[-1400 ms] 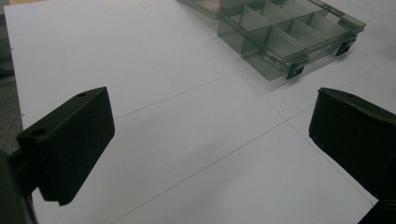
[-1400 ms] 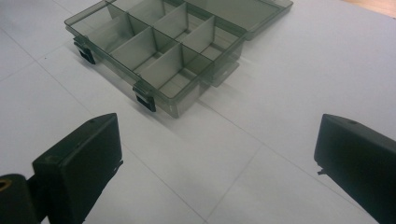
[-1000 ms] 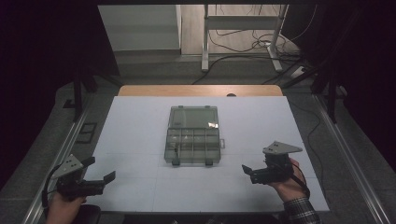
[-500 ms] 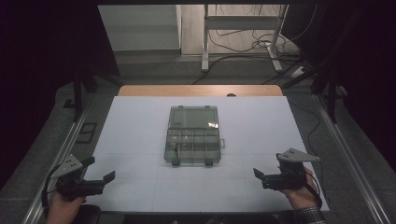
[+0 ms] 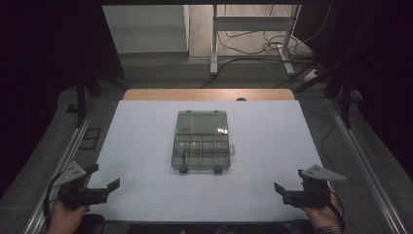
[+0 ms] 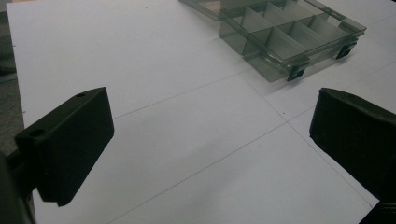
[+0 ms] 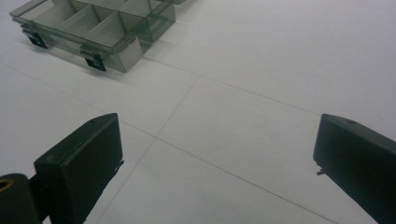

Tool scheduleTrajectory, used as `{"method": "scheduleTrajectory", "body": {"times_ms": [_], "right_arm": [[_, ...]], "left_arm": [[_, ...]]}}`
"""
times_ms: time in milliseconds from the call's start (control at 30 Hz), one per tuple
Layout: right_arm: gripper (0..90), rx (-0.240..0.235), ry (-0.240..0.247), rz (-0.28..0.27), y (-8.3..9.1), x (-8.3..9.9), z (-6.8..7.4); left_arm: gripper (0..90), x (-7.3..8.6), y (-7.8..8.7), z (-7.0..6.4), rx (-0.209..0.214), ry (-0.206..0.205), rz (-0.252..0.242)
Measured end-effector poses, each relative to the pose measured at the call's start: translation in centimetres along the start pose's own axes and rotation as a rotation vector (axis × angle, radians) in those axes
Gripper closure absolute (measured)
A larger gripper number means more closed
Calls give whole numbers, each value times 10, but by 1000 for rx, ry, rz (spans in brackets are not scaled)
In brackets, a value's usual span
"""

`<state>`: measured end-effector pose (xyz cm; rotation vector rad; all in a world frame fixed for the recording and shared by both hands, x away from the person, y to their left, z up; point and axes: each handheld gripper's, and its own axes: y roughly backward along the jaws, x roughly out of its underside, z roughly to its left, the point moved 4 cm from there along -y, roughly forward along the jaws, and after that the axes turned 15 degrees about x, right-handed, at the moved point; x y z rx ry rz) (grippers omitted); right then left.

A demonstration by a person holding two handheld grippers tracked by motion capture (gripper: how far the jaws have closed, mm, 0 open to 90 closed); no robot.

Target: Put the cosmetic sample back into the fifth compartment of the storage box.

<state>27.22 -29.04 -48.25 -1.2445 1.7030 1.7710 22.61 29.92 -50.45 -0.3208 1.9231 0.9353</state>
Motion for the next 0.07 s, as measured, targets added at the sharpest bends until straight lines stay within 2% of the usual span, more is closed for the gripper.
{"method": "scheduleTrajectory", "body": {"times_ms": [67], "right_arm": [[24,-2,-2,4,0,1,0]], "left_arm": [[5,0,-1,0,1,1,0]]}}
